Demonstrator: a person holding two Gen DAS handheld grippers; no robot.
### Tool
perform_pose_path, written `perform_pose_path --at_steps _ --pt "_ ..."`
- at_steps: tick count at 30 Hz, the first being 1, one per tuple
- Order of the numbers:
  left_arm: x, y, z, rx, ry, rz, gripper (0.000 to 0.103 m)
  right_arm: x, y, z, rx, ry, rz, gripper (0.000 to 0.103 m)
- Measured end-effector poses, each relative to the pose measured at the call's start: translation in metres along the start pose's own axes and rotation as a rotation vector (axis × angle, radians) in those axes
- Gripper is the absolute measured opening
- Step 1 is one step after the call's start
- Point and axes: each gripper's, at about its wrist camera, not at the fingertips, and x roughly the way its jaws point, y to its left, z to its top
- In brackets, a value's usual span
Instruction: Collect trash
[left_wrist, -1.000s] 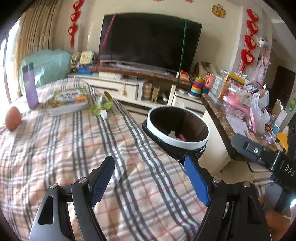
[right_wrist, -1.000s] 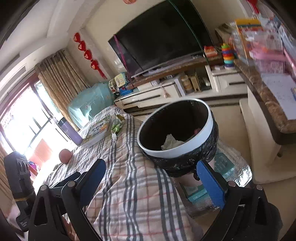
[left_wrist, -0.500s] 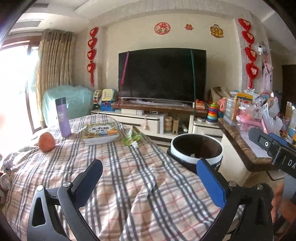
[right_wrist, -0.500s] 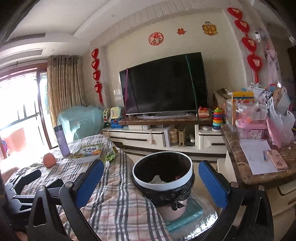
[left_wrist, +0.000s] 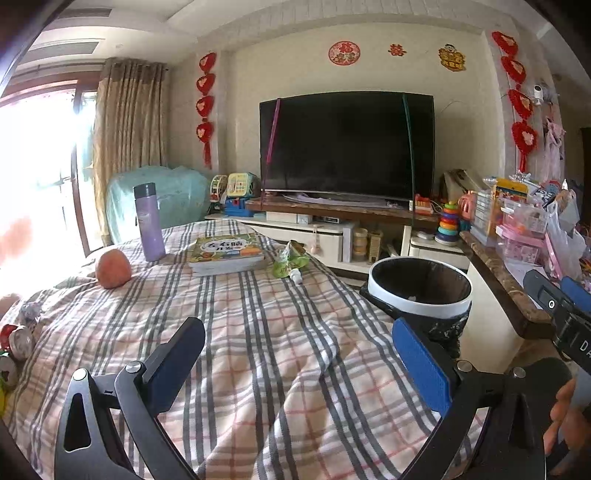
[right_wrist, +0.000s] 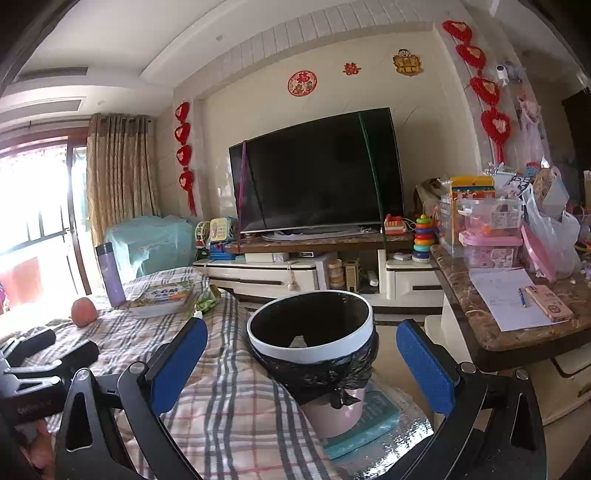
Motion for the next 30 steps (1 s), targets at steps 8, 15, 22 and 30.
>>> perform_pose_path --at_steps 8,15,22,30 --pt "-0.0009 -0.0009 -0.0047 0.009 -0.008 -0.004 0.102 -0.0009 0.0012 -0.0002 -0.010 -0.005 0.003 0.103" --pt "-0.0018 0.0010 -0.0064 0.007 -0.006 -0.003 0.102 -0.0050 0.0047 0.0005 -0.024 -0.014 0.005 0.103" --pt "-0.0029 0.0035 -0.0070 0.008 -0.013 0.000 0.102 -0.0063 0.0076 0.0012 -0.035 -0.019 0.009 0.103" --pt "-0.0028 0.0040 -0.0074 0.004 -0.012 -0.005 0.102 -0.0081 0.0082 0.0035 -0.035 -0.024 0.015 0.103"
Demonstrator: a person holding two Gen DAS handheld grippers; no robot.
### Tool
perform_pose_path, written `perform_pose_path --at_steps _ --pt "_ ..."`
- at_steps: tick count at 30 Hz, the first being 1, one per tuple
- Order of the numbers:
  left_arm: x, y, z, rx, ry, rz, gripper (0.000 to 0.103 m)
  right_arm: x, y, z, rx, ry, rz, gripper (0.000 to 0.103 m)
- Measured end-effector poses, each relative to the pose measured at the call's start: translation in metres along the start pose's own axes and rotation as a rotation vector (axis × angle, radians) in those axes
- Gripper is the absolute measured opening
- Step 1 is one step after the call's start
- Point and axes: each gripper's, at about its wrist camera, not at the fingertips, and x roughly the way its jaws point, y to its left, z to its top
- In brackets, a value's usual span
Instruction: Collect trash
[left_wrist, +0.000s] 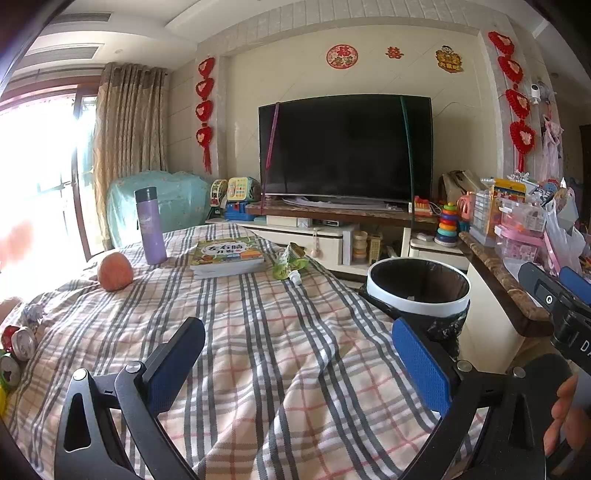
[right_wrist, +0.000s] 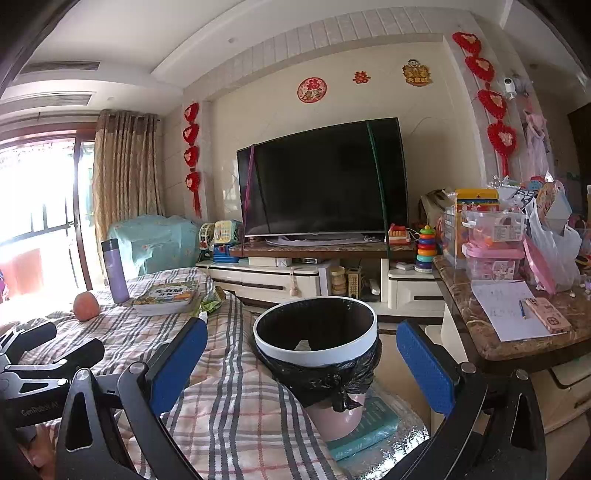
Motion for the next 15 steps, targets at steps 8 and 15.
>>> perform_pose_path --at_steps 8,15 --pt "-0.0007 -0.0007 -0.0010 0.005 -0.007 0.001 0.102 -0.0002 0.0001 0.0001 0.000 0.000 0.000 0.103" --pt "-0.0012 -0.0019 -0.0015 0.009 -0.009 -0.001 0.102 -0.0015 0.0015 0.0014 -0.001 -0.004 0.002 0.103"
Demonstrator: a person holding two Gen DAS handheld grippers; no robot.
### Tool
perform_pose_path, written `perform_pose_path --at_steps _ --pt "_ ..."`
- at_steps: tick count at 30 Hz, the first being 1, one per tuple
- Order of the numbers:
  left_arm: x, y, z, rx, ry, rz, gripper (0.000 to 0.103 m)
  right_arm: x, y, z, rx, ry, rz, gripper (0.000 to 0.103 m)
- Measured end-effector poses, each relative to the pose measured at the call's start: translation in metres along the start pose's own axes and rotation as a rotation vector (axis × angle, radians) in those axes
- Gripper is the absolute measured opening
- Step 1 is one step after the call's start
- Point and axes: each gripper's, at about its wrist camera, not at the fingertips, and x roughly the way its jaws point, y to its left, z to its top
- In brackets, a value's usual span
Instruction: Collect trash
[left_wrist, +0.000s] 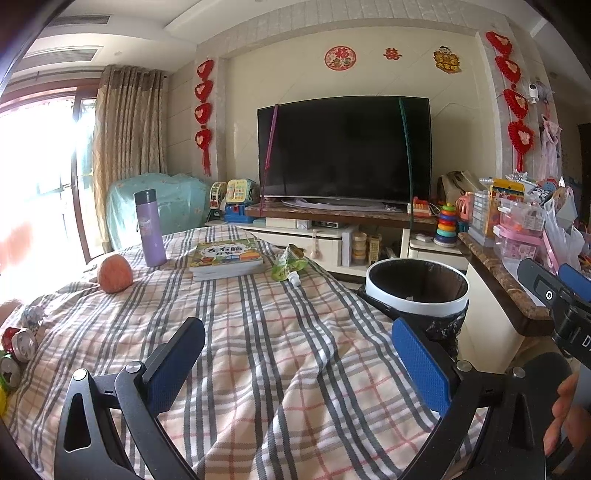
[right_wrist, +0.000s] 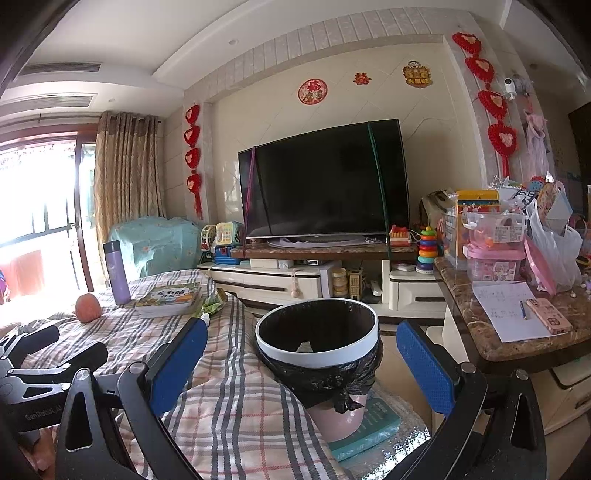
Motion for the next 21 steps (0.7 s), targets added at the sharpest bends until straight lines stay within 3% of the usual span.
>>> perform_pose_path --at_steps 21 --pt "0.0005 -0.0004 -0.0016 0.002 0.004 -0.004 0.102 -0.0012 0.0044 0.0014 -0.003 -0.005 0.003 0.103"
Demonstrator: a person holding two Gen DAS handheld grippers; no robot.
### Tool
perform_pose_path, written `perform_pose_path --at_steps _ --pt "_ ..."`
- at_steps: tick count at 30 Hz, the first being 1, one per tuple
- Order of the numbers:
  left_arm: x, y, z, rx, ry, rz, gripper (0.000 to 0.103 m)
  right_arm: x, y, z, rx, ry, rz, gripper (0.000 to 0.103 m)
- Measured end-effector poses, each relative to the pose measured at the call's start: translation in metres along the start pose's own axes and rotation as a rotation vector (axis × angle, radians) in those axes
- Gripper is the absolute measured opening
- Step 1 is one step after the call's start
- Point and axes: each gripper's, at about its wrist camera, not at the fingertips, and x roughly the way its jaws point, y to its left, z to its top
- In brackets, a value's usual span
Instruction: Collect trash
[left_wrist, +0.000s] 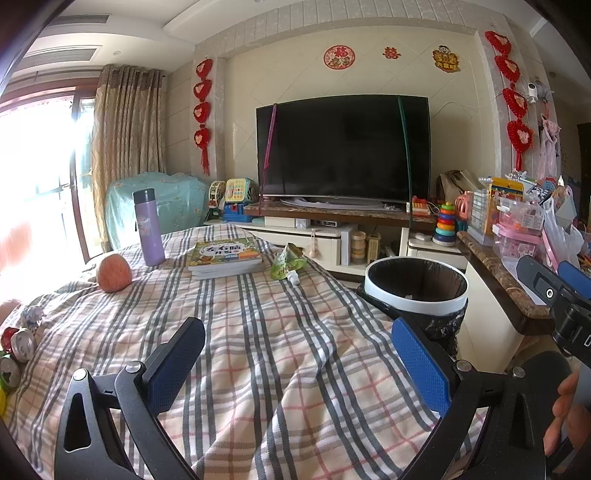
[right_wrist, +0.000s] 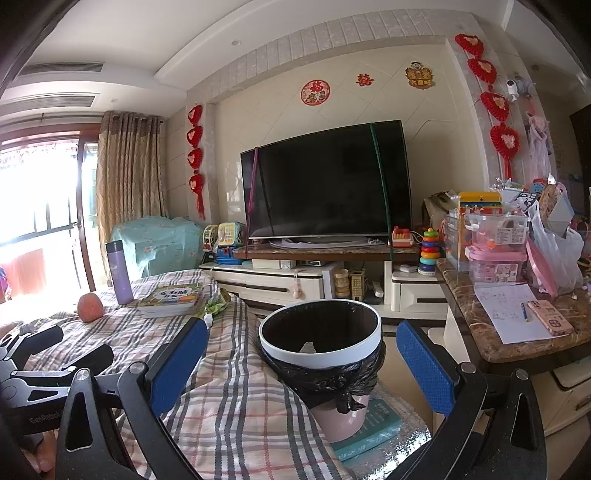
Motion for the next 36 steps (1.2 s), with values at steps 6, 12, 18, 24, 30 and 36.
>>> perform_pose_path --at_steps 6,12,18,24,30,36 --pt "0.0000 0.0011 -0.0003 0.000 0.001 -0.003 0.102 0.0001 -0.0001 -0.0001 -0.001 0.000 0.000 0.103" --pt "0.0004 0.0020 -0.0004 -0.001 0.003 -0.004 0.102 0.0019 0.0032 0.0002 -0.003 0.007 0.004 0.103" --pt "0.0004 0.0019 -0.0003 0.001 0.002 -0.004 0.102 0.0021 0.0029 0.0001 -0.002 0.007 0.004 0.103" --pt "0.0008 0.0022 -0.0002 0.001 0.003 -0.004 0.102 0.0025 0.0036 -0.0004 0.000 0.008 0.006 0.103" --pt "0.0006 0.0022 -0.0002 0.001 0.002 -0.003 0.102 0.0024 0.0037 -0.0006 0.000 0.009 0.007 0.103" --pt "0.0007 0.0024 -0.0002 0.000 0.003 -0.005 0.102 0.0023 0.0040 -0.0006 0.001 0.009 0.007 0.103"
